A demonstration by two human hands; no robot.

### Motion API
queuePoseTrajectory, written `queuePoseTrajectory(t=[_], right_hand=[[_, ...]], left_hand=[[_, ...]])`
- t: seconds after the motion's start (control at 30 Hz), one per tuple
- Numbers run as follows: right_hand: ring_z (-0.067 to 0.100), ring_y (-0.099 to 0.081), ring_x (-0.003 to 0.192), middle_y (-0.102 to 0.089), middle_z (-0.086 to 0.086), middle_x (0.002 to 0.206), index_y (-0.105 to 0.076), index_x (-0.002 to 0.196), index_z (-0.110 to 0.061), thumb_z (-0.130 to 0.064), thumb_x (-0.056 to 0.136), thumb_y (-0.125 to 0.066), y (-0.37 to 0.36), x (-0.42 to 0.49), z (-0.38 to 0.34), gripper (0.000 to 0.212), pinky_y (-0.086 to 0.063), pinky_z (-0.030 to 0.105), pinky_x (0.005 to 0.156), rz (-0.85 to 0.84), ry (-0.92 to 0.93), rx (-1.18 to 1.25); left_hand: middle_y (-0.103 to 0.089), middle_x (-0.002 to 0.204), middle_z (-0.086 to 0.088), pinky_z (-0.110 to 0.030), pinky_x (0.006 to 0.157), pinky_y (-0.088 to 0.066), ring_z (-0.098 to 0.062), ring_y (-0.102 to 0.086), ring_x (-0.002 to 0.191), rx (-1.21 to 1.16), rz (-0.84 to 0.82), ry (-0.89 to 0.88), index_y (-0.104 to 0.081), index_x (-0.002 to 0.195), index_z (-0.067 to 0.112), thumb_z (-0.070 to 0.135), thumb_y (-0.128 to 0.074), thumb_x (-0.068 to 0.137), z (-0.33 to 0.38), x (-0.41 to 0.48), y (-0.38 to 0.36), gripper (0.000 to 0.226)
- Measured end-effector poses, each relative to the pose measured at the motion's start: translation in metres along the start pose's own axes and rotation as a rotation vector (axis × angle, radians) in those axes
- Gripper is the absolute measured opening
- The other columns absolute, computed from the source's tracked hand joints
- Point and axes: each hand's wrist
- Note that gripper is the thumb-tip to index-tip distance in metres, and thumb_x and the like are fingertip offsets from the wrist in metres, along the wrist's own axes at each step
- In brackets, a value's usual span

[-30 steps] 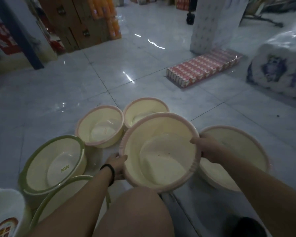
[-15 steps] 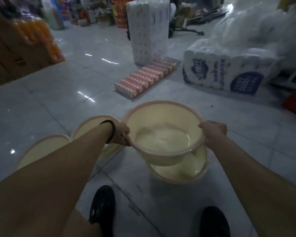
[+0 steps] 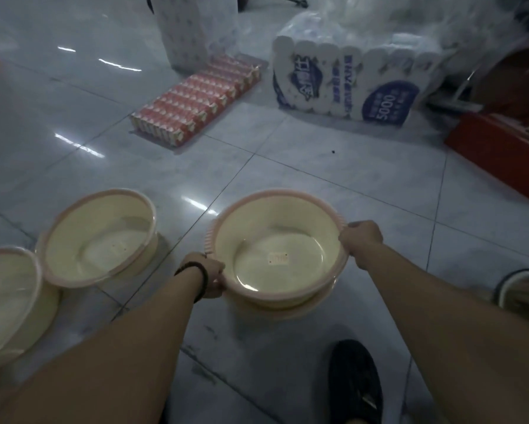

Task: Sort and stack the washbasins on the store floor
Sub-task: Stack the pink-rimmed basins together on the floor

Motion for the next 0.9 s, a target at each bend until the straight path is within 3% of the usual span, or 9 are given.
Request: queuePoseTrajectory(t=[0.1,0.17,0.33,0.47,0.53,0.63,0.7,0.77,0.9], right_hand=[[0.040,-0.064,0.122,-0.069,0.019,0.130,-0.068,0.137,-0.011,-0.006,0.085,-0.069,-0.010,0.008,0.011,0.052,-0.057,0.048,0.104,-0.083,-0.025,-0.063],[0.040,-0.064,0.122,-0.068,0.017,0.130,-0.066,0.139,-0.013,-0.004,0.084,-0.066,-0.018,0.011,0.017,0.056,-0.057,0.054,0.104,-0.104,-0.030,-0.115],[0.038,-0.063,0.106,-0.069,0.020,0.119,-0.068,0.123,-0.003,-0.009,0.089,-0.063,-0.033,0.006,0.022,0.035,-0.053,0.035,0.083,-0.107,0.076,-0.422],[0.038,-0.062,0.113,-0.064,0.021,0.127,-0.058,0.134,0.002,-0.012,0.095,-0.061,-0.040,0.010,0.027,0.041,-0.054,0.040,0.090,-0.188,0.082,-0.586],[0.038,-0.060,0.120,-0.060,0.022,0.136,-0.048,0.143,0.002,-0.016,0.095,-0.061,-0.041,0.012,0.029,0.053,-0.052,0.040,0.094,-0.222,0.082,-0.633],[0.041,-0.056,0.130,-0.055,0.025,0.143,-0.036,0.150,0.006,-0.017,0.096,-0.062,-0.041,0.012,0.030,0.064,-0.051,0.042,0.101,-0.253,0.094,-0.670],[0.041,-0.056,0.130,-0.055,0.025,0.143,-0.034,0.151,0.006,-0.016,0.096,-0.061,-0.040,0.011,0.030,0.065,-0.051,0.042,0.101,-0.261,0.101,-0.693],[0.040,-0.059,0.124,-0.058,0.024,0.138,-0.038,0.149,0.004,-0.015,0.094,-0.061,-0.040,0.012,0.032,0.062,-0.053,0.042,0.096,-0.248,0.111,-0.701],[0.027,-0.058,0.083,-0.067,0.017,0.107,-0.063,0.112,0.001,-0.007,0.092,-0.061,-0.035,0.008,0.042,0.021,-0.045,0.028,0.063,-0.192,0.148,-0.752]], left_hand=[[-0.067,0.094,-0.018,-0.049,0.068,-0.065,-0.036,-0.071,0.081,0.209,0.160,-0.014,-0.064,0.100,0.008,0.017,-0.082,0.084,-0.015,0.012,-0.005,0.025],[-0.066,0.093,-0.017,-0.051,0.065,-0.065,-0.034,-0.069,0.077,0.267,0.215,-0.018,-0.063,0.093,0.012,0.020,-0.086,0.078,-0.021,0.017,-0.010,0.029],[-0.070,0.090,-0.012,-0.040,0.065,-0.065,-0.030,-0.068,0.070,0.305,0.298,0.005,-0.067,0.090,0.009,0.021,-0.087,0.074,-0.035,0.035,-0.024,0.029],[-0.069,0.089,-0.012,-0.043,0.075,-0.065,-0.032,-0.069,0.075,0.264,0.334,0.016,-0.073,0.104,0.010,0.021,-0.078,0.079,-0.048,0.068,-0.033,0.028],[-0.068,0.094,-0.009,-0.032,0.066,-0.062,-0.026,-0.061,0.069,0.299,0.322,-0.007,-0.072,0.110,0.011,0.018,-0.075,0.086,-0.036,0.045,-0.029,0.025],[-0.063,0.110,-0.008,-0.022,0.033,-0.046,-0.025,-0.057,0.069,0.314,0.247,-0.012,-0.062,0.127,0.018,0.010,-0.074,0.088,-0.029,0.043,-0.028,0.042],[-0.060,0.124,-0.011,-0.037,0.046,-0.059,-0.030,-0.060,0.083,0.237,0.206,-0.103,-0.052,0.137,0.030,0.006,-0.069,0.088,-0.026,0.050,-0.023,0.058],[-0.062,0.129,-0.010,-0.045,0.069,-0.064,-0.033,-0.064,0.092,0.256,0.151,-0.130,-0.047,0.143,0.034,0.011,-0.071,0.085,-0.020,0.054,-0.018,0.066],[-0.060,0.123,-0.009,-0.049,0.050,-0.062,-0.043,-0.064,0.094,0.201,0.197,-0.052,-0.057,0.125,0.027,0.011,-0.064,0.088,-0.006,0.060,-0.012,0.041]])
Point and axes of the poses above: each hand's wrist, its own x-axis towards the middle knuckle, its own y-axis out of the back of the hand, z = x × y
